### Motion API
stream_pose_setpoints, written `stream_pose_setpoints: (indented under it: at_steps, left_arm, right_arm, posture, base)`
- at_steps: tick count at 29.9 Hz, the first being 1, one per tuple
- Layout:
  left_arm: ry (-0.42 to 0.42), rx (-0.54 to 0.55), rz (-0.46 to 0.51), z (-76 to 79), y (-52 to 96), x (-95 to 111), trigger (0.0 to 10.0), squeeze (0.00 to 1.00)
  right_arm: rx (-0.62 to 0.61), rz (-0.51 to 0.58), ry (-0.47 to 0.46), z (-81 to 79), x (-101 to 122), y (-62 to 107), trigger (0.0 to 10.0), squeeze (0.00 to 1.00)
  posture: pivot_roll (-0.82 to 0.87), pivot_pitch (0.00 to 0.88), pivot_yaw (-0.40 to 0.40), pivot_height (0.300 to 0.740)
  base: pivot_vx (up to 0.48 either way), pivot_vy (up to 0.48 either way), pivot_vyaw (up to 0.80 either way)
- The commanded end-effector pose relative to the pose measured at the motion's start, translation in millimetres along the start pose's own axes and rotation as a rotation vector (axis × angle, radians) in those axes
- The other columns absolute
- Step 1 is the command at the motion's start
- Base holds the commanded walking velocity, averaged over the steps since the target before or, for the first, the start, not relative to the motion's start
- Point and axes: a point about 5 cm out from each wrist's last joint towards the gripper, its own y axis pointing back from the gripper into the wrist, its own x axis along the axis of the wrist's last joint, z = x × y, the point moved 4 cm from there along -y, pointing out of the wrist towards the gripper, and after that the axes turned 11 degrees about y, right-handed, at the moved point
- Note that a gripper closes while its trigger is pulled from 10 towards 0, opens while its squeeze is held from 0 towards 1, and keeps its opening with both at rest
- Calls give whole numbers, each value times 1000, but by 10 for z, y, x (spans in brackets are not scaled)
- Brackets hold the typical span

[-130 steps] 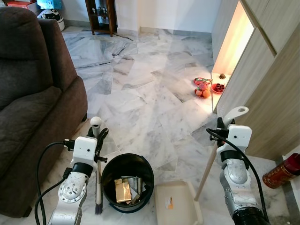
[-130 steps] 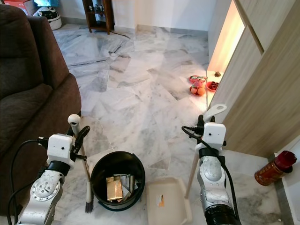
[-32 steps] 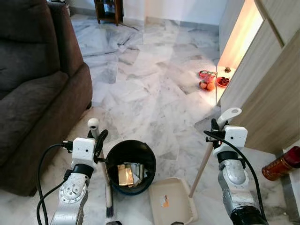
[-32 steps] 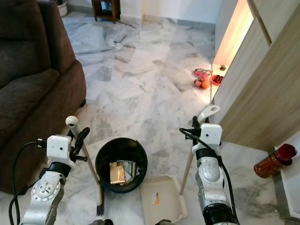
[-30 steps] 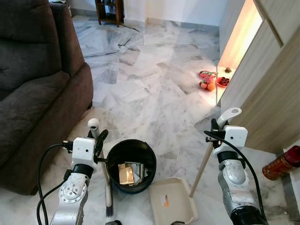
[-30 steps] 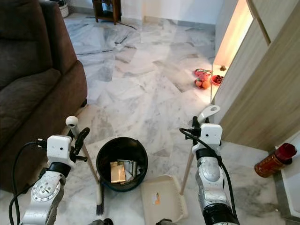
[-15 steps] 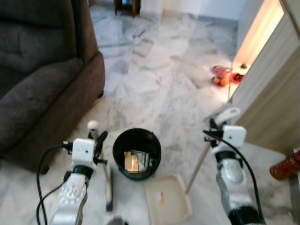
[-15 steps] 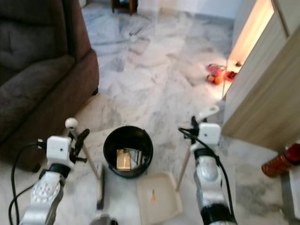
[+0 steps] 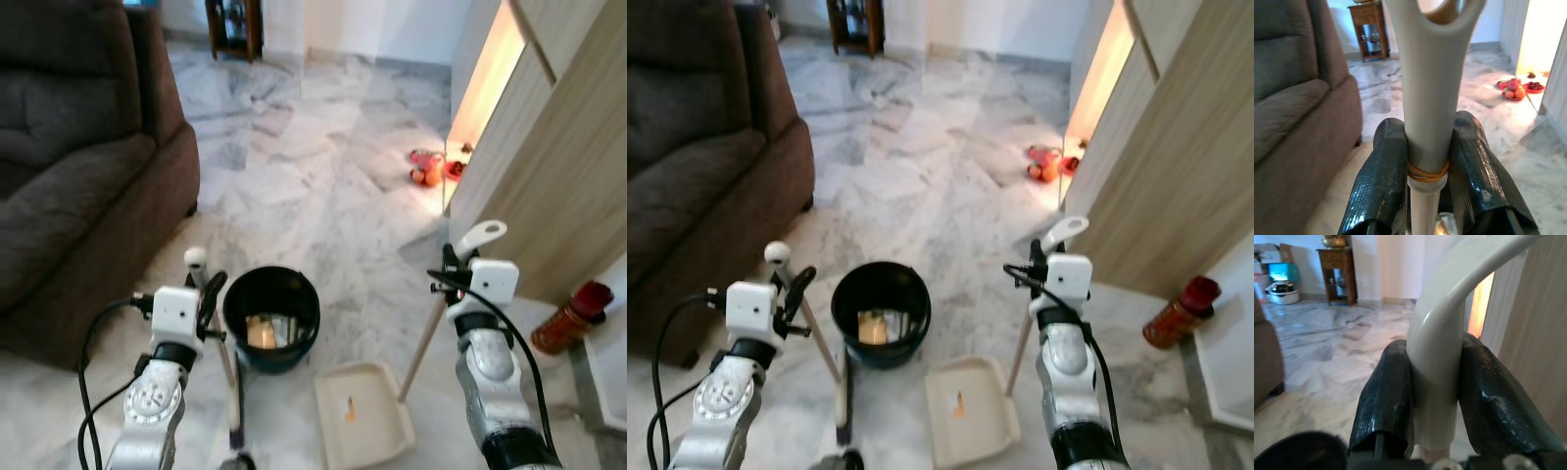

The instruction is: Sweep floor

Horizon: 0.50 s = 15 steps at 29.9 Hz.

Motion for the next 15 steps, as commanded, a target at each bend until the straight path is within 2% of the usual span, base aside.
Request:
stream_pose_setpoints:
  at_steps: [1,11,15]
  left_arm:
    - [-1,1,29,-4,-17,70,10000,0]
    - [-1,1,29,-7,-17,69,10000,0]
    - [-7,3,21,-11,-20,59,10000,0]
  right_arm:
    - [-12,31,-6,30,65,-19,10000,0]
    - [-10,29,-5,24,64,-21,10000,0]
    - [-10,29,-5,26,67,-24,10000,0]
  posture:
    - [17,87,-28,740]
    - [17,91,-28,740]
    - [17,91,-28,740]
  base:
    - [-251,0,0]
    - [-250,0,0]
    - [0,0,0]
